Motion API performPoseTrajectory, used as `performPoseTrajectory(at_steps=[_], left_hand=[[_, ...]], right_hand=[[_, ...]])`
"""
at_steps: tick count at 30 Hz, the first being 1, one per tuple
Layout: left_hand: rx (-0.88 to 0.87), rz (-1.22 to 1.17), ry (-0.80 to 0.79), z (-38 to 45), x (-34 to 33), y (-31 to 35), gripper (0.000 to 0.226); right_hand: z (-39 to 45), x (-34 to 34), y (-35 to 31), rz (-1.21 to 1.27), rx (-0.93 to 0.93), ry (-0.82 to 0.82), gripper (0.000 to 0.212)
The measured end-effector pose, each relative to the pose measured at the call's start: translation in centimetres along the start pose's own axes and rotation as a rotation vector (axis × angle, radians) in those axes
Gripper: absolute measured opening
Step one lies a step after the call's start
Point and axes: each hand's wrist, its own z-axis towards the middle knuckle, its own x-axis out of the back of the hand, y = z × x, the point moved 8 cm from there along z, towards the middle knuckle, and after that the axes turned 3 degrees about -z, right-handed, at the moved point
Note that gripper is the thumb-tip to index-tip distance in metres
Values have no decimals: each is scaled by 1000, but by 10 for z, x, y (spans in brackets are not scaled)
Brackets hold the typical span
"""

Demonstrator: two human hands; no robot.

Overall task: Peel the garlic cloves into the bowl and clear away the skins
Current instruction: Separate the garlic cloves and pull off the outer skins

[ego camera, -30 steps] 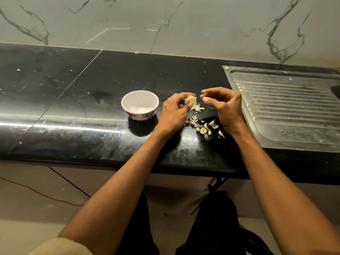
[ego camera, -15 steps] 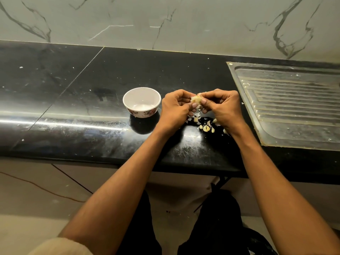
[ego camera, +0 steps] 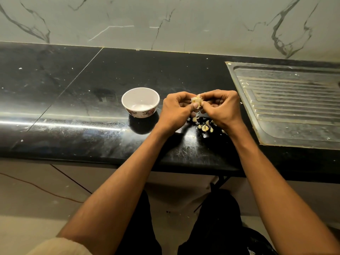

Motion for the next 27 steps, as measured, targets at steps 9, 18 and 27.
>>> performPoseTrajectory(at_steps=[9,18,27], left_hand=[[-53,202,87,0,4,1,9],[-114,264,137,-4,6,11,17],[-133,314,138,-6,4,15,20]], right_hand=[[0,-6,-5,-78,49,-9,12],[3,-8,-9,-37,65,-24,12],[1,-10,-8,-16,73,-36,13]])
